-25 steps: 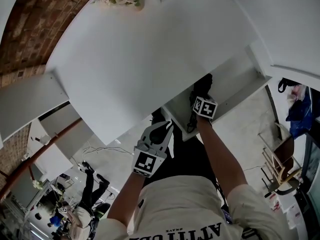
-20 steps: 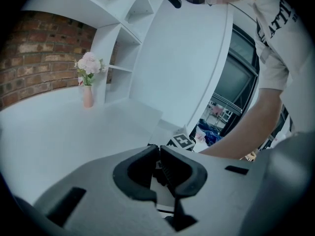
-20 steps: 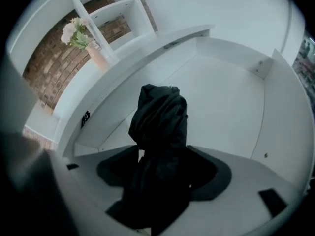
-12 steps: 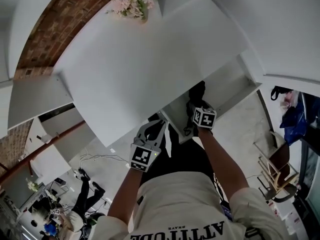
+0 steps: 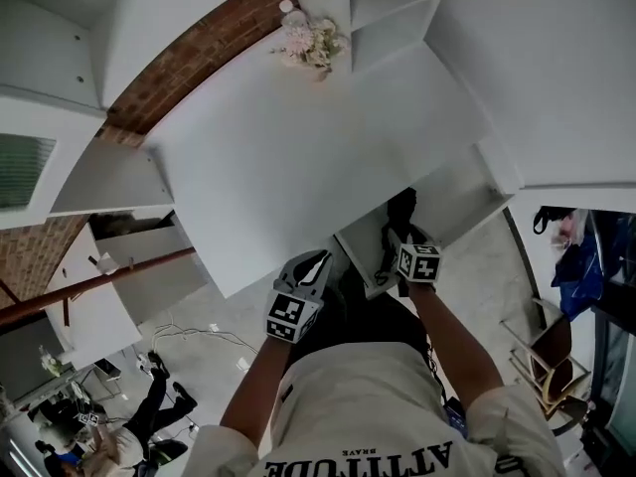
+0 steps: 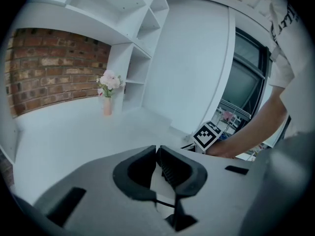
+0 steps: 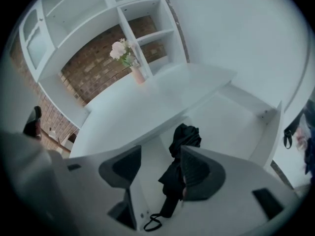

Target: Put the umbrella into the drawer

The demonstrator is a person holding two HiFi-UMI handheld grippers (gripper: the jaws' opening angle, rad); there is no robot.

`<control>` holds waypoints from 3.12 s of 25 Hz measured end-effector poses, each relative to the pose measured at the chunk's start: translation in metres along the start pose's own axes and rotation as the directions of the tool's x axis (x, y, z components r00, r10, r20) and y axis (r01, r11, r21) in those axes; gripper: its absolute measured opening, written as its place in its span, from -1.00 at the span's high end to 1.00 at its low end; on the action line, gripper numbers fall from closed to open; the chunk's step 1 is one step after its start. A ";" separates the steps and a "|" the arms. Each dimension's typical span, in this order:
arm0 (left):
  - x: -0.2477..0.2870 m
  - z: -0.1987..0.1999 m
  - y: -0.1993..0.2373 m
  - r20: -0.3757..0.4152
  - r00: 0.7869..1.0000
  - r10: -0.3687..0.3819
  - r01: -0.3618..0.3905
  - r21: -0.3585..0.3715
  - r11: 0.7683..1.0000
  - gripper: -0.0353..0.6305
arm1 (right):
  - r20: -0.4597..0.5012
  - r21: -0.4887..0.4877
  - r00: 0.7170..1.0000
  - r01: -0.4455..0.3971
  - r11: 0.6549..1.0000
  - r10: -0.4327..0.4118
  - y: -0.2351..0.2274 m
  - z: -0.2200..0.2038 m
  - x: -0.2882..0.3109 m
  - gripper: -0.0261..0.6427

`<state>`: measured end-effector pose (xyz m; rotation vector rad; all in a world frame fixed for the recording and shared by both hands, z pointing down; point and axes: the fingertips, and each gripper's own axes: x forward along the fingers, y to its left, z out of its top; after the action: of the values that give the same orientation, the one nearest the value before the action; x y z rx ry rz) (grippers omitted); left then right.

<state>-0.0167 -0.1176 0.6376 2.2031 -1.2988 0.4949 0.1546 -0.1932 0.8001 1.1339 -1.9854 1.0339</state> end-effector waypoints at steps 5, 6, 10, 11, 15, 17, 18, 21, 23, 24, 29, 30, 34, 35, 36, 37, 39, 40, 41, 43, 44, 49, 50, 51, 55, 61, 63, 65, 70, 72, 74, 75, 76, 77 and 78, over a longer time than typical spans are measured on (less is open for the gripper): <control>-0.035 -0.006 0.003 0.037 0.999 0.011 -0.010 -0.016 1.000 0.81 | 0.060 -0.121 0.998 -0.013 0.993 0.020 0.030 0.003 -0.024 0.22; -0.042 -0.008 0.002 0.044 0.999 0.010 -0.009 -0.011 1.000 0.81 | 0.071 -0.142 0.997 -0.009 0.990 0.019 0.036 0.001 -0.030 0.28; -0.069 -0.021 -0.004 0.057 0.998 0.004 -0.004 -0.010 1.000 0.81 | 0.115 -0.196 0.993 0.000 0.981 0.023 0.056 -0.003 -0.062 0.36; -0.076 -0.025 -0.006 0.058 0.998 0.001 0.000 -0.010 1.000 0.81 | 0.130 -0.200 0.991 0.005 0.980 0.022 0.059 -0.004 -0.071 0.37; -0.106 -0.045 -0.019 0.068 0.998 -0.018 0.018 -0.003 1.000 0.81 | 0.178 -0.178 0.984 0.021 0.984 0.011 0.070 -0.016 -0.104 0.47; -0.119 -0.050 -0.023 0.077 0.997 -0.019 0.019 0.005 1.000 0.81 | 0.199 -0.146 0.980 0.011 0.989 0.018 0.076 -0.021 -0.119 0.50; -0.124 -0.051 -0.026 0.084 0.996 -0.020 0.019 0.011 1.000 0.81 | 0.214 -0.131 0.977 0.005 0.991 0.023 0.079 -0.021 -0.126 0.52; -0.137 -0.051 -0.033 0.100 0.995 -0.015 0.013 0.021 1.000 0.81 | 0.266 -0.116 0.964 0.012 0.993 0.019 0.083 -0.022 -0.154 0.63; -0.147 -0.052 -0.037 0.107 0.994 -0.010 0.007 0.023 1.000 0.81 | 0.295 -0.107 0.955 0.019 0.994 0.014 0.084 -0.025 -0.173 0.69; -0.153 -0.052 -0.039 0.112 0.994 -0.007 0.005 0.021 1.000 0.81 | 0.307 -0.104 0.951 0.016 0.994 0.017 0.086 -0.028 -0.183 0.73; -0.177 -0.050 -0.053 0.147 0.989 -0.013 0.012 0.010 1.000 0.81 | 0.367 -0.138 0.925 -0.046 0.989 0.094 0.104 -0.040 -0.238 0.79; -0.181 -0.051 -0.058 0.154 0.988 -0.019 0.018 0.007 1.000 0.81 | 0.381 -0.150 0.919 -0.047 0.988 0.102 0.106 -0.043 -0.248 0.80; -0.191 -0.056 -0.077 0.164 0.986 -0.034 0.034 0.001 0.999 0.81 | 0.420 -0.175 0.901 -0.043 0.984 0.114 0.108 -0.058 -0.288 0.81; -0.192 -0.056 -0.083 0.167 0.985 -0.036 0.037 -0.002 0.999 0.81 | 0.427 -0.179 0.897 -0.044 0.983 0.118 0.107 -0.062 -0.297 0.81; -0.193 -0.054 -0.088 0.174 0.984 -0.038 0.040 -0.005 0.999 0.81 | 0.437 -0.180 0.891 -0.045 0.983 0.121 0.106 -0.064 -0.306 0.81; -0.193 -0.051 -0.094 0.186 0.982 -0.039 0.041 -0.008 0.999 0.81 | 0.449 -0.181 0.885 -0.043 0.982 0.122 0.104 -0.065 -0.314 0.81; -0.191 -0.042 -0.105 0.213 0.976 -0.039 0.043 -0.011 0.999 0.81 | 0.476 -0.187 0.871 -0.031 0.982 0.118 0.099 -0.064 -0.328 0.81; -0.191 -0.037 -0.111 0.225 0.974 -0.039 0.043 -0.010 0.999 0.81 | 0.487 -0.193 0.865 -0.024 0.981 0.117 0.097 -0.063 -0.335 0.81; -0.190 -0.034 -0.116 0.233 0.972 -0.040 0.043 -0.009 0.999 0.81 | 0.496 -0.202 0.860 -0.018 0.979 0.118 0.095 -0.062 -0.342 0.81; -0.190 -0.026 -0.127 0.248 0.968 -0.039 0.042 -0.007 0.999 0.81 | 0.513 -0.223 0.849 -0.011 0.975 0.127 0.092 -0.058 -0.355 0.81; -0.190 -0.022 -0.132 0.255 0.966 -0.038 0.040 -0.005 0.999 0.81 | 0.521 -0.232 0.843 -0.010 0.973 0.133 0.089 -0.055 -0.362 0.81; -0.195 0.003 -0.161 0.306 0.952 -0.006 0.003 0.010 1.000 0.81 | 0.560 -0.254 0.810 -0.031 0.967 0.172 0.075 -0.041 -0.404 0.81; -0.197 0.008 -0.166 0.321 0.947 0.003 -0.008 0.015 1.000 0.81 | 0.568 -0.263 0.802 -0.035 0.964 0.184 0.074 -0.038 -0.412 0.81; -0.198 0.014 -0.171 0.334 0.942 0.011 -0.019 0.020 1.000 0.81 | 0.573 -0.276 0.795 -0.038 0.960 0.197 0.072 -0.034 -0.419 0.81; -0.203 0.031 -0.187 0.369 0.929 0.033 -0.047 0.029 0.998 0.81 | 0.583 -0.331 0.780 -0.028 0.943 0.228 0.067 -0.026 -0.442 0.81; -0.215 0.051 -0.202 0.412 0.910 0.053 -0.080 0.047 0.996 0.82 | 0.605 -0.358 0.761 -0.002 0.934 0.234 0.058 -0.019 -0.464 0.81; -0.218 0.052 -0.203 0.422 0.904 0.064 -0.092 0.046 0.995 0.82 | 0.609 -0.368 0.756 0.004 0.930 0.238 0.056 -0.018 -0.464 0.81; -0.222 0.052 -0.204 0.424 0.903 0.072 -0.100 0.044 0.994 0.82 | 0.612 -0.370 0.753 0.006 0.929 0.239 0.054 -0.017 -0.466 0.81; -0.227 0.052 -0.204 0.421 0.904 0.080 -0.105 0.037 0.994 0.82 | 0.611 -0.361 0.751 -0.018 0.932 0.251 0.052 -0.013 -0.468 0.81; -0.229 0.052 -0.203 0.422 0.903 0.083 -0.109 0.038 0.993 0.82 | 0.612 -0.374 0.746 -0.019 0.927 0.262 0.055 -0.012 -0.469 0.82; -0.230 0.053 -0.202 0.425 0.901 0.084 -0.112 0.040 0.993 0.82 | 0.616 -0.384 0.741 -0.013 0.923 0.267 0.057 -0.011 -0.470 0.82; -0.231 0.053 -0.202 0.427 0.900 0.084 -0.112 0.041 0.993 0.82 | 0.618 -0.386 0.739 -0.009 0.922 0.266 0.058 -0.010 -0.469 0.82; -0.231 0.054 -0.202 0.429 0.899 0.084 -0.112 0.042 0.993 0.82 | 0.620 -0.387 0.738 -0.007 0.922 0.266 0.057 -0.010 -0.469 0.82; -0.230 0.055 -0.202 0.431 0.898 0.083 -0.112 0.043 0.993 0.82 | 0.622 -0.387 0.737 -0.006 0.922 0.266 0.057 -0.009 -0.469 0.82; -0.230 0.056 -0.202 0.433 0.898 0.082 -0.112 0.044 0.993 0.82 | 0.623 -0.386 0.736 -0.006 0.922 0.265 0.057 -0.008 -0.469 0.82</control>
<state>0.0551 0.0867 0.4140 2.4004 -1.6430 0.0820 0.3098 0.0207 0.4084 1.2640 -2.7174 0.2737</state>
